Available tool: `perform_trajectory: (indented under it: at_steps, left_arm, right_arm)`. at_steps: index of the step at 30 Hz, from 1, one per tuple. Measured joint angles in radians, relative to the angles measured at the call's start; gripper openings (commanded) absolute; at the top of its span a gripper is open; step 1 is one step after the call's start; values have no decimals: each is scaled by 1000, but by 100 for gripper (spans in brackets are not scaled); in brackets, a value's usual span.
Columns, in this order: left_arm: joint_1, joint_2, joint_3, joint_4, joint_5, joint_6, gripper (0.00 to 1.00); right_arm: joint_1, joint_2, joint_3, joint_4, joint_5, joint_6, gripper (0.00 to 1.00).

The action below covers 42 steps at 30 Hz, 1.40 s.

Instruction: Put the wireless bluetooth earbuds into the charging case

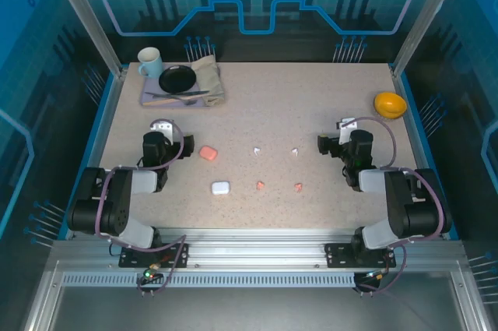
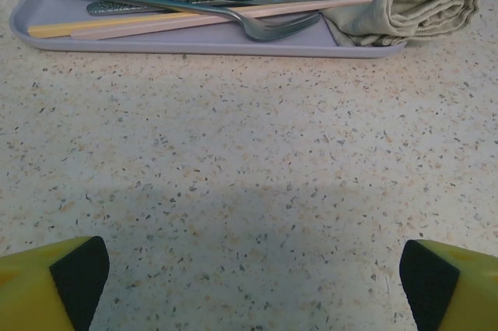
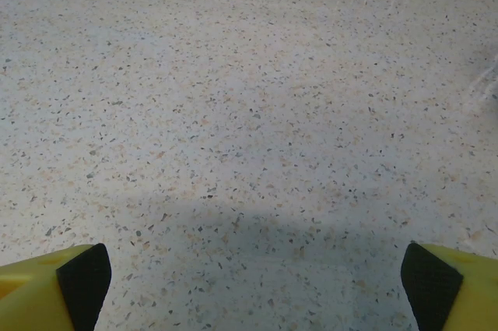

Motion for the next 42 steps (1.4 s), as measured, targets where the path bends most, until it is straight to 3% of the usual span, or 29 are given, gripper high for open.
perform_trajectory:
  at_steps: [26, 31, 34, 39, 42]
  left_arm:
    - [-5, 0, 4, 19, 3, -14, 99]
    - [-5, -55, 101, -172, -60, -55, 99]
    - [-5, -147, 195, -332, -100, -108, 99]
    - [-8, -293, 348, -639, -124, -290, 99]
    - [-11, -338, 428, -835, -104, -433, 99]
  right_arm:
    - [3, -2, 8, 10, -41, 2, 100]
    - [3, -172, 124, -291, 17, 69, 100]
    - [2, -290, 286, -534, 63, 227, 100]
    - [-13, -367, 515, -884, 40, 451, 97]
    - [69, -356, 565, -1062, -5, 529, 93]
